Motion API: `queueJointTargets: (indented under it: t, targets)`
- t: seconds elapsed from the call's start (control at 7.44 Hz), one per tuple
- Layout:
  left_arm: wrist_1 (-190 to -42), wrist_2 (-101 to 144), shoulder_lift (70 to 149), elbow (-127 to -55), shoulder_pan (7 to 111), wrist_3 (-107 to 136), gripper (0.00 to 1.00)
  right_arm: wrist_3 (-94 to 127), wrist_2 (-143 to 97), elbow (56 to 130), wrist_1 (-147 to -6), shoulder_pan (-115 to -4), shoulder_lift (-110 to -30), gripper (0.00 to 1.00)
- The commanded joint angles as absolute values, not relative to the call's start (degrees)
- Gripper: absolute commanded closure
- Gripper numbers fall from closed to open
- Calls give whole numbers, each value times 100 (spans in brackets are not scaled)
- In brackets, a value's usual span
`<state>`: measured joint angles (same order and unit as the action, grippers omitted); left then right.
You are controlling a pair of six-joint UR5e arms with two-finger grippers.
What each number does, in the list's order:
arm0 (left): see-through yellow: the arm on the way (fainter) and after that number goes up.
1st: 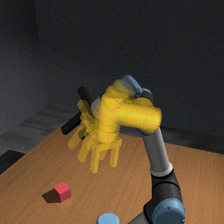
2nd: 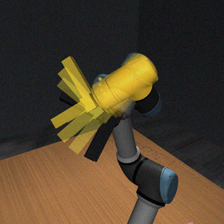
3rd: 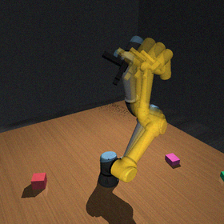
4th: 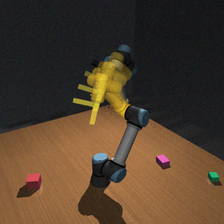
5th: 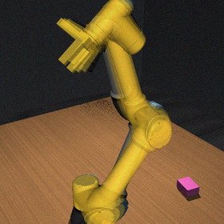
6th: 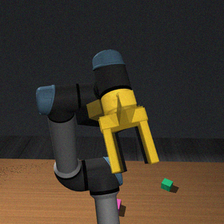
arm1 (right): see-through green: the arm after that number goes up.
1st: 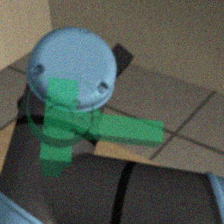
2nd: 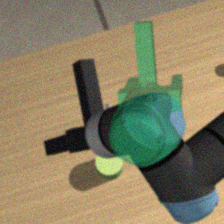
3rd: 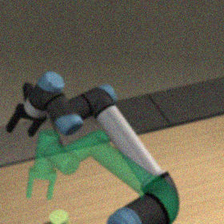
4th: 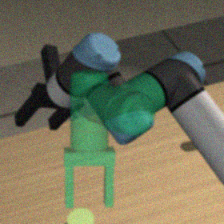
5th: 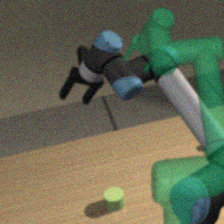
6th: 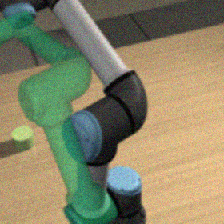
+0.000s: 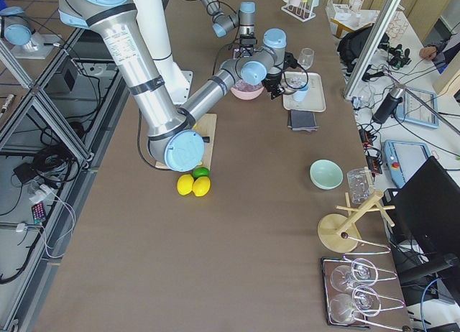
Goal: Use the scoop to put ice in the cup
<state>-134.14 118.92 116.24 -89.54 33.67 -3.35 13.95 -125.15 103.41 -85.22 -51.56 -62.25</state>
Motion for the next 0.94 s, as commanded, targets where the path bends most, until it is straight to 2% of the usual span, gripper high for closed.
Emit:
queueJointTargets:
  t: [0.0, 0.13, 0.4, 0.67, 0.81]
  targets:
    - [-11891, 12049, 11576, -9917, 3532, -343, 1, 1433, -12489, 9793, -9024, -5186, -5654, 100]
    - [-11169, 12241, 11488, -10349, 3699, -386, 1, 1415, -12472, 9695, -9096, -5186, -5573, 100]
    - [-10104, 12672, 11452, -10520, 4417, -1724, 1, 1380, -12472, 9677, -9105, -5186, -5520, 100]
    - [-8822, 12631, 11426, -11062, 4587, -1933, 1, 1362, -12463, 9415, -9272, -5168, -5178, 100]
    - [-8433, 12621, 11260, -11100, 4936, -1995, 1, 1240, -12454, 9404, -9325, -5168, -5203, 100]
